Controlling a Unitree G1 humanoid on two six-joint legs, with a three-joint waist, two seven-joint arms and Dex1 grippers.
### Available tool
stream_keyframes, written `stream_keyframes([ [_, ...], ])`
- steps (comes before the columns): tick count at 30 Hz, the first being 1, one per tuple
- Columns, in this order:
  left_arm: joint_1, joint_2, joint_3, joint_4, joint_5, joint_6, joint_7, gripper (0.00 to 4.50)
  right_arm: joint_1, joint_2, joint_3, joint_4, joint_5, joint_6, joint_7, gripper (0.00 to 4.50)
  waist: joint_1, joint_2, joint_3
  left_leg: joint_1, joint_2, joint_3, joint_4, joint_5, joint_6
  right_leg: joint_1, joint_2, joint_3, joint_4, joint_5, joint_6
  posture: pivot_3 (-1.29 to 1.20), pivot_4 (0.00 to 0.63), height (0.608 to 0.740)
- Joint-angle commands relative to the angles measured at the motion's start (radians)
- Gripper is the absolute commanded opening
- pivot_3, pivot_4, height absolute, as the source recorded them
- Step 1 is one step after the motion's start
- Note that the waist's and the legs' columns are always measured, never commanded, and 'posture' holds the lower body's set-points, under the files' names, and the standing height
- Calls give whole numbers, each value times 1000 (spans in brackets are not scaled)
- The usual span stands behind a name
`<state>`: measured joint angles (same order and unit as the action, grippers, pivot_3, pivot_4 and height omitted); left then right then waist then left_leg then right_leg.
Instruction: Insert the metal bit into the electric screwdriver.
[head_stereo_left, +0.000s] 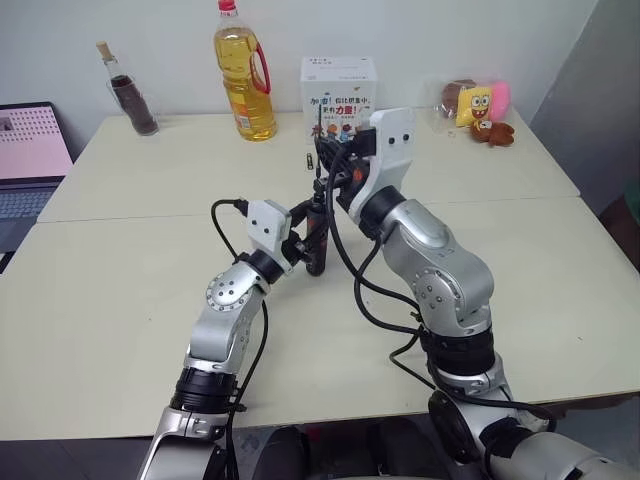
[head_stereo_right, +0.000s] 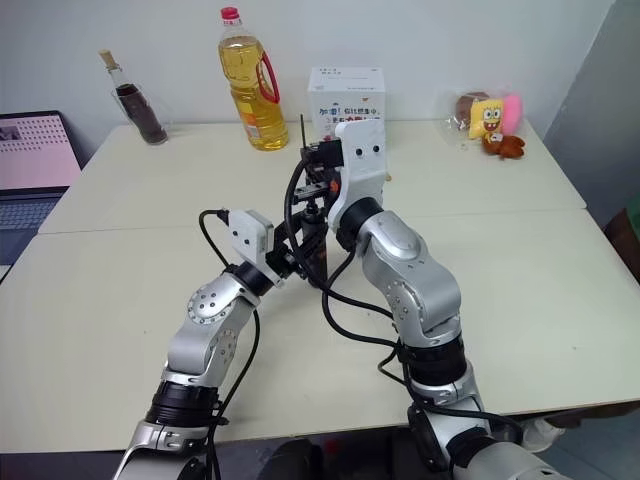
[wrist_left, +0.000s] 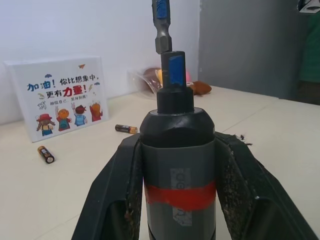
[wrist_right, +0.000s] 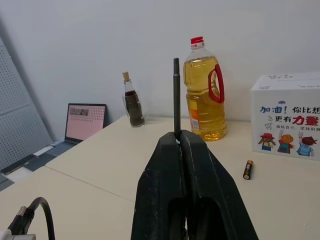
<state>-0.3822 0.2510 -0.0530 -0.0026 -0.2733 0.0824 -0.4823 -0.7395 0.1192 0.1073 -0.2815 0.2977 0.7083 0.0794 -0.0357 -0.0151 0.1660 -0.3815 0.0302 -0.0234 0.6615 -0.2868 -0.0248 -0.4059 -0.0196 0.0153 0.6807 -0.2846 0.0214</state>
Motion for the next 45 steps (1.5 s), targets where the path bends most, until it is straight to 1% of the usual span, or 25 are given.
stream_keyframes([
  [1,32,17,5,43,40,48,21,1662,-20,1,-11,-44,9,-2,-1,20,0,0,0,0,0,0,0,0,0,0,0,0,0,0,0,0,150,740],
  [30,34,16,4,66,45,38,21,1662,-45,-7,-19,-59,17,26,7,20,0,0,0,0,0,0,0,0,0,0,0,0,0,0,0,0,150,740],
  [45,40,13,-1,53,46,42,23,1662,-42,2,-28,-71,47,71,0,20,0,0,0,0,0,0,0,0,0,0,0,0,0,0,0,0,150,740],
])
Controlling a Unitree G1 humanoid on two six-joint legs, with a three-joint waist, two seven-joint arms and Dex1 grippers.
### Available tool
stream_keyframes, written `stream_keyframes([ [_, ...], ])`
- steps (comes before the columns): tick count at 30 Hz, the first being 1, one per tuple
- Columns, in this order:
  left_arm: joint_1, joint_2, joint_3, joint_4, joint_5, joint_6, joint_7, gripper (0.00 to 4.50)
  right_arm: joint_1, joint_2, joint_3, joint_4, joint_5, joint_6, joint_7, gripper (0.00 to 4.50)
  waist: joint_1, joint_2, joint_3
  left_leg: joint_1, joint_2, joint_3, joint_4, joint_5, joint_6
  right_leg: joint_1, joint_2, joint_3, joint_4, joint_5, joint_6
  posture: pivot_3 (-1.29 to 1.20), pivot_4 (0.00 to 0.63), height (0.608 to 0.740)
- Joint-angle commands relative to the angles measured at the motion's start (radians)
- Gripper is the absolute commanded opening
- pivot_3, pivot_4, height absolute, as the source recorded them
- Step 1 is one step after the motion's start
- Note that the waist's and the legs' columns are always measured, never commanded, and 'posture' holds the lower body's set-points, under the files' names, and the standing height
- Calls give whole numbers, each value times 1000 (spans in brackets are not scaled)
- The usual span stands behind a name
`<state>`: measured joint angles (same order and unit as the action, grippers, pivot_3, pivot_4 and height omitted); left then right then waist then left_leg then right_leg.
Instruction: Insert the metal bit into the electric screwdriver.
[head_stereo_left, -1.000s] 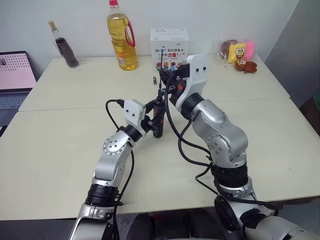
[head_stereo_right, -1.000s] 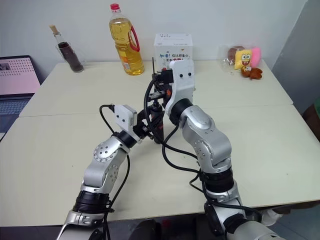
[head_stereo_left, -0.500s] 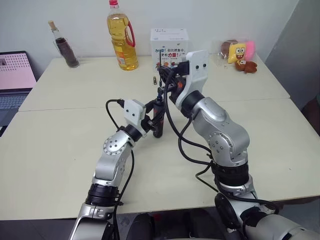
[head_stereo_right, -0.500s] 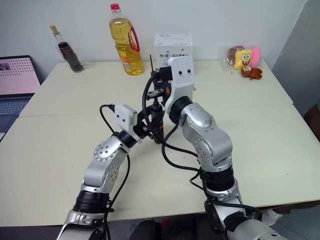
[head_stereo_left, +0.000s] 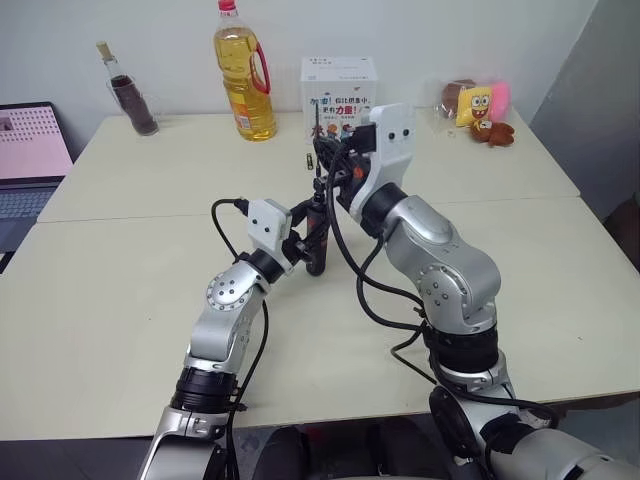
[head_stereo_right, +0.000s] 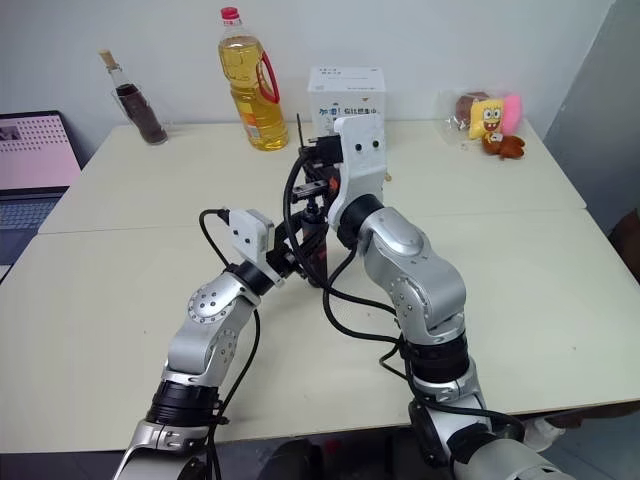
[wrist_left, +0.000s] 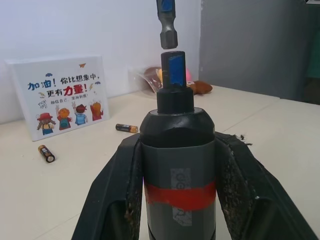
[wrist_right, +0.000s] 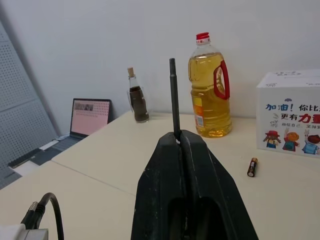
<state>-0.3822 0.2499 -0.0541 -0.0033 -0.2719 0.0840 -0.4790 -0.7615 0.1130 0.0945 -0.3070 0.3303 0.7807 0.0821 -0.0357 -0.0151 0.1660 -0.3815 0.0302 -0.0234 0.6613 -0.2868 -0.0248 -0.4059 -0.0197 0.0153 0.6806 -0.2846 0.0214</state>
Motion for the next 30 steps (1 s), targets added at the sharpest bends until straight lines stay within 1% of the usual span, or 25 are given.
stream_keyframes([
  [1,41,15,0,54,45,41,19,1662,-21,7,-15,-47,16,-1,-3,20,0,0,0,0,0,0,0,0,0,0,0,0,0,0,0,0,150,740],
  [30,43,17,4,81,43,19,14,1662,-22,10,-12,-32,9,-17,-8,20,0,0,0,0,0,0,0,0,0,0,0,0,0,0,0,0,150,740],
])
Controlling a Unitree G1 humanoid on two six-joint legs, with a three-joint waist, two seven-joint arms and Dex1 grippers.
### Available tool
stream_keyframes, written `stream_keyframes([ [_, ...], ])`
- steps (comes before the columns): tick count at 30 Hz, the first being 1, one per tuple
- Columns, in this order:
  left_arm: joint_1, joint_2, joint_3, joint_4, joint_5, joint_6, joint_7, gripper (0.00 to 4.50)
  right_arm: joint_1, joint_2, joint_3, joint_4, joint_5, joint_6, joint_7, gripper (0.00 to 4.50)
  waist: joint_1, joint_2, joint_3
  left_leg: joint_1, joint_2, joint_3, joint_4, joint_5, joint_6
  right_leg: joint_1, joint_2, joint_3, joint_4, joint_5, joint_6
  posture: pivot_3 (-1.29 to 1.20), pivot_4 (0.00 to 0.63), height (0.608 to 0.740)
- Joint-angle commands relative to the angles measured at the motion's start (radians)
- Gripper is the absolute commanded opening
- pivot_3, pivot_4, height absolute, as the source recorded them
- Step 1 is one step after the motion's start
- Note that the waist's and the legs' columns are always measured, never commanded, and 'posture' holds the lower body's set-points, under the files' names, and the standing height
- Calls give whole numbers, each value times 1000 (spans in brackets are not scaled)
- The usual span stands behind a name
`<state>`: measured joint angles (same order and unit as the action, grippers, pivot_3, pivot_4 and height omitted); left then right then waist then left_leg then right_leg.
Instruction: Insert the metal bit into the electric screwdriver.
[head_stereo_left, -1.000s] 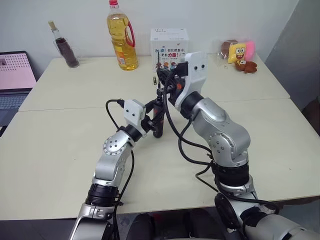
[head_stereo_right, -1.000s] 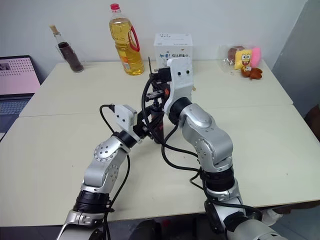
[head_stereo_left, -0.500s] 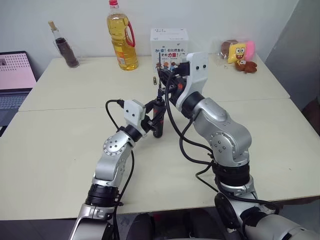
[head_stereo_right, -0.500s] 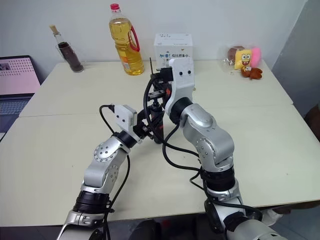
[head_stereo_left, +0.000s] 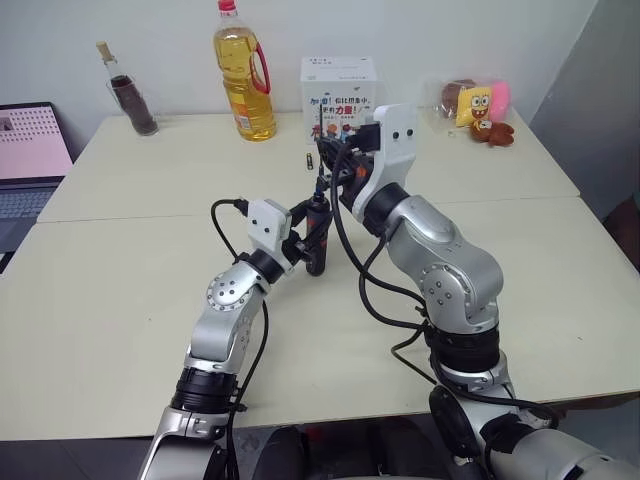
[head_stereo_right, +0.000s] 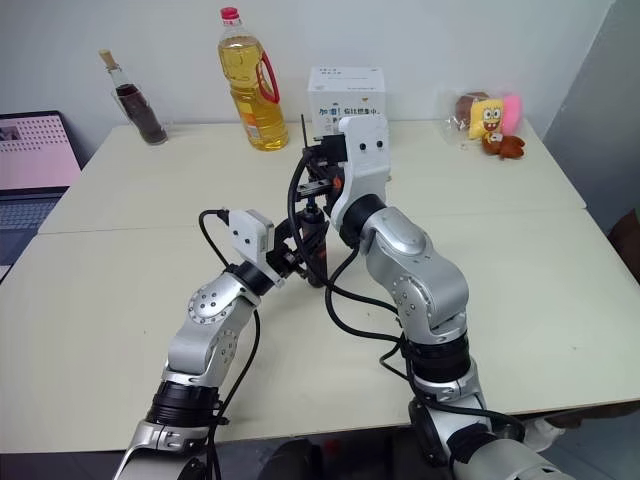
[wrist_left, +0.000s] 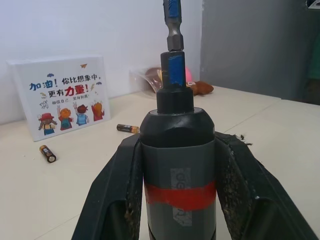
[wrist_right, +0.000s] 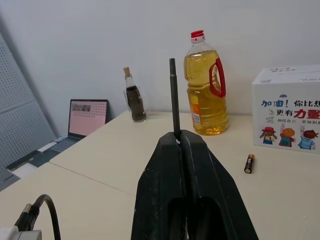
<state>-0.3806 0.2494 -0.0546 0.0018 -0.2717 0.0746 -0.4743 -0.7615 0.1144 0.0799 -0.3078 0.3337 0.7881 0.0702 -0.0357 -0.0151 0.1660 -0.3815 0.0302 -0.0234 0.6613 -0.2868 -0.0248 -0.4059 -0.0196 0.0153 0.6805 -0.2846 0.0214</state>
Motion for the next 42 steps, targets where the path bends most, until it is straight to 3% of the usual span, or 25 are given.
stream_keyframes([
  [1,43,18,5,75,43,28,10,1662,-23,10,2,-31,6,-25,5,20,0,0,0,0,0,0,0,0,0,0,0,0,0,0,0,0,150,740],
  [42,45,22,7,72,42,29,11,1662,-8,-1,4,-32,-1,10,-6,20,0,0,0,0,0,0,0,0,0,0,0,0,0,0,0,0,150,740],
])
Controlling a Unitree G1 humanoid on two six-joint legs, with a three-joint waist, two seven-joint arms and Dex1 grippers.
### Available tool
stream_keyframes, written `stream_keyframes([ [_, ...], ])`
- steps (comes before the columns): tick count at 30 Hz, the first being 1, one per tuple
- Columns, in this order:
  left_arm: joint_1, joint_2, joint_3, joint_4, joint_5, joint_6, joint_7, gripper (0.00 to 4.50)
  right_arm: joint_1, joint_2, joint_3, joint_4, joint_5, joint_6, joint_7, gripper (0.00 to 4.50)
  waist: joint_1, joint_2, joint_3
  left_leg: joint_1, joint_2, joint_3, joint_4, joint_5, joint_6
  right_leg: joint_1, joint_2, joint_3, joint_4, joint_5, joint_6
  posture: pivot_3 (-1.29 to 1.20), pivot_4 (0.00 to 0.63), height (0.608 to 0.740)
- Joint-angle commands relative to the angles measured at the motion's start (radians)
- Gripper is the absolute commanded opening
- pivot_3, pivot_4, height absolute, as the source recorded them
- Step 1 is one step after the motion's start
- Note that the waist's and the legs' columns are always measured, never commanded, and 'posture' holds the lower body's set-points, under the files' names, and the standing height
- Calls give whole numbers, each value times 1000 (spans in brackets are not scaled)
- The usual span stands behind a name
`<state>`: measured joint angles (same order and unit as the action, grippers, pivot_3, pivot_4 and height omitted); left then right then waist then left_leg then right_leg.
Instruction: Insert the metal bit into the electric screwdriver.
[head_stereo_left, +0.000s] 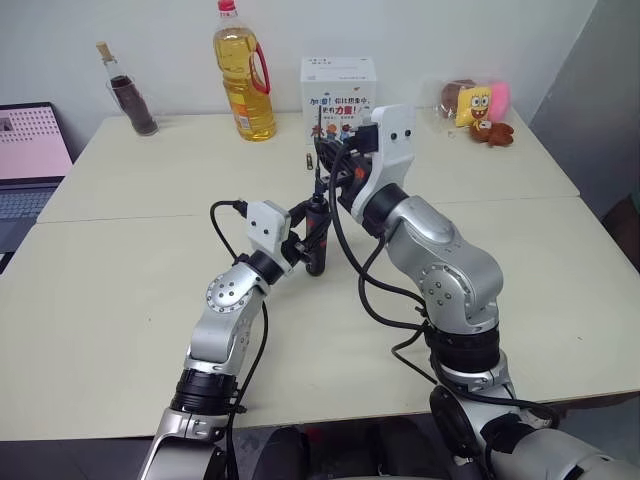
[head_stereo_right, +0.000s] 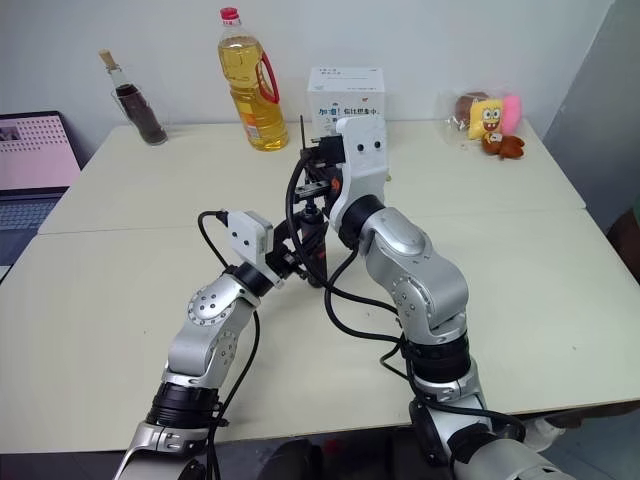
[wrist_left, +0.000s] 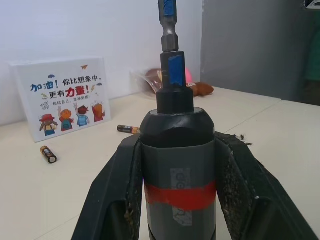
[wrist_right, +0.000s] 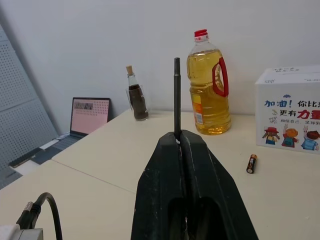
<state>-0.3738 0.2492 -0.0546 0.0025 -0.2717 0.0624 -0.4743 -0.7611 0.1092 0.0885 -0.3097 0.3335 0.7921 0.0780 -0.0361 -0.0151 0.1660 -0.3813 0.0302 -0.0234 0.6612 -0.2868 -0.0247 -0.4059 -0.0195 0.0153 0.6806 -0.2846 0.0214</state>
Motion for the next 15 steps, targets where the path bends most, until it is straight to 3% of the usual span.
stream_keyframes([
  [1,38,22,7,70,42,41,11,1662,-8,3,-7,-29,-2,8,-18,20,0,0,0,0,0,0,0,0,0,0,0,0,0,0,0,0,150,740],
  [15,37,22,3,57,43,49,13,1662,-7,-13,-10,-15,-12,44,-49,20,0,0,-1,0,0,0,0,0,0,0,0,0,0,0,0,0,150,740],
])
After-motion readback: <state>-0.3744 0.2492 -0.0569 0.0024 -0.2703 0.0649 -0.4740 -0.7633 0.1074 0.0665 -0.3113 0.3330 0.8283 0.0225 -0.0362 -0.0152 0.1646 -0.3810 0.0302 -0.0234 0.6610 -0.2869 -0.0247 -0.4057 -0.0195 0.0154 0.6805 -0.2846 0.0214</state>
